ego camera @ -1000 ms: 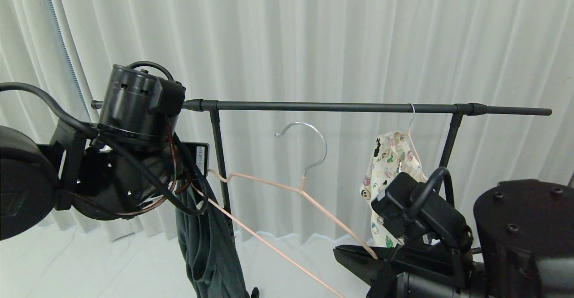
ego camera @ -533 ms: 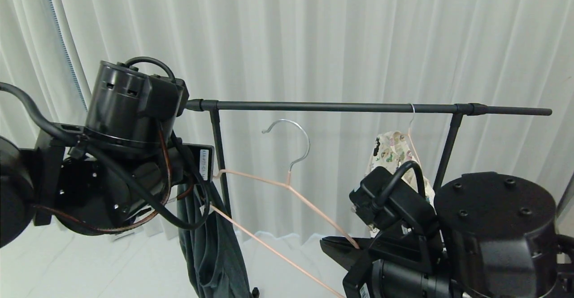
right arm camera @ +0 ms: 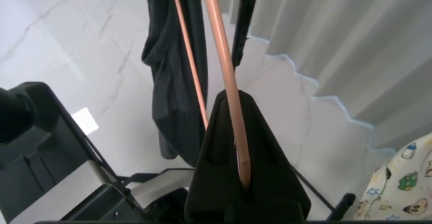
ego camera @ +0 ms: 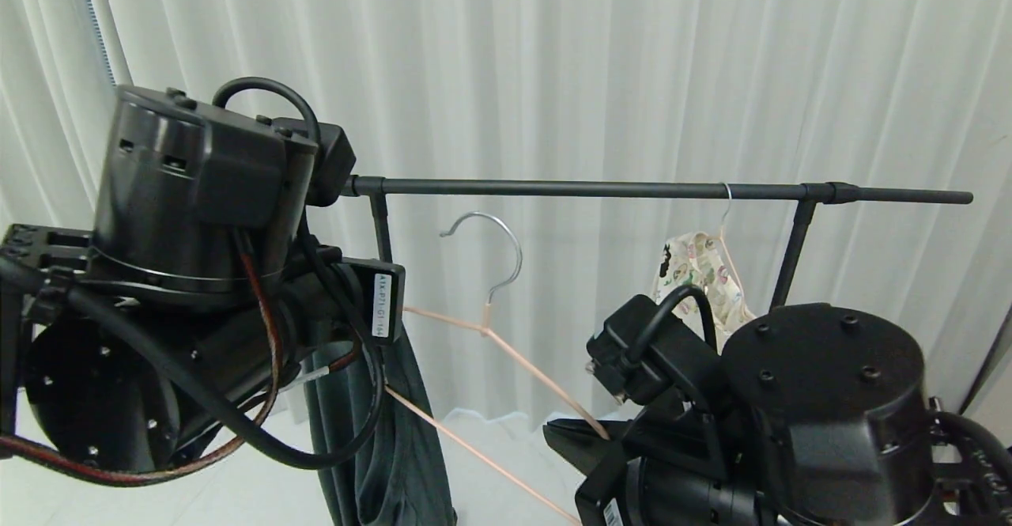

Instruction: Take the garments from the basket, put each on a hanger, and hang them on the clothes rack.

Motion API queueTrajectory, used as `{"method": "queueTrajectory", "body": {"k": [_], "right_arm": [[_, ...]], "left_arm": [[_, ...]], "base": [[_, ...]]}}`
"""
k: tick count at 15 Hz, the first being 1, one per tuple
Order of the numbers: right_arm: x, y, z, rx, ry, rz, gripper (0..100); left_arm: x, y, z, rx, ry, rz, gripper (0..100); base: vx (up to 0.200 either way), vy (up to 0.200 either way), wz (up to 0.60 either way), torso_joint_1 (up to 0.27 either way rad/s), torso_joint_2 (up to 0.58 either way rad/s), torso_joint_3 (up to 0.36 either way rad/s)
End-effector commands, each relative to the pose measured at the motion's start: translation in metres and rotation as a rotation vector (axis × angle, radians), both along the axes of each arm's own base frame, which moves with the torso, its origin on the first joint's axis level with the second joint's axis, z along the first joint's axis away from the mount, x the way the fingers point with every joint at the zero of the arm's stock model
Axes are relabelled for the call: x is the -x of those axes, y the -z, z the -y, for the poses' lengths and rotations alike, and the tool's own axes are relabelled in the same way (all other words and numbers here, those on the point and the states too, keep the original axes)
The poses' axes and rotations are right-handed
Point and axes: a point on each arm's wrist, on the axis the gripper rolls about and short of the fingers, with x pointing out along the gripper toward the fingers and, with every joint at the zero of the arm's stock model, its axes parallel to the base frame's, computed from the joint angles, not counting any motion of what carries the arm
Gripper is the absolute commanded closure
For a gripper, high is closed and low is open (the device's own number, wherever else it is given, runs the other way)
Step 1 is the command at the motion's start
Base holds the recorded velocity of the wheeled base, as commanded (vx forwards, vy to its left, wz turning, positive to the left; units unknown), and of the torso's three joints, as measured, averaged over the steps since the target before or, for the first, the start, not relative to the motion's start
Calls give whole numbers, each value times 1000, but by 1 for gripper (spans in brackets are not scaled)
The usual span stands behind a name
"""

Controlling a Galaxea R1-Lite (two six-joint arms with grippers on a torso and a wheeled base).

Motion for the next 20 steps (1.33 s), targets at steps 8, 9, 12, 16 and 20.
{"method": "queueTrajectory", "body": {"k": [8, 9, 12, 16, 20], "right_arm": [[-1, 10, -45, -90, 1, -78, 100], [3, 11, -49, -94, -8, -87, 100], [4, 11, -49, -113, 6, -116, 100], [5, 2, -35, -153, 97, -112, 100], [1, -12, -20, -202, 179, -83, 100]], "left_arm": [[21, -17, 1, 52, 67, 48, 100], [22, -20, 2, 60, 73, 56, 100], [23, -22, 0, 65, 72, 61, 100], [0, -23, -23, 60, -70, 67, 100], [-17, -17, -43, 39, -185, 49, 100]], "base": [[0, 0, 0, 0, 0, 0], [0, 0, 0, 0, 0, 0], [0, 0, 0, 0, 0, 0], [0, 0, 0, 0, 0, 0], [0, 0, 0, 0, 0, 0]]}}
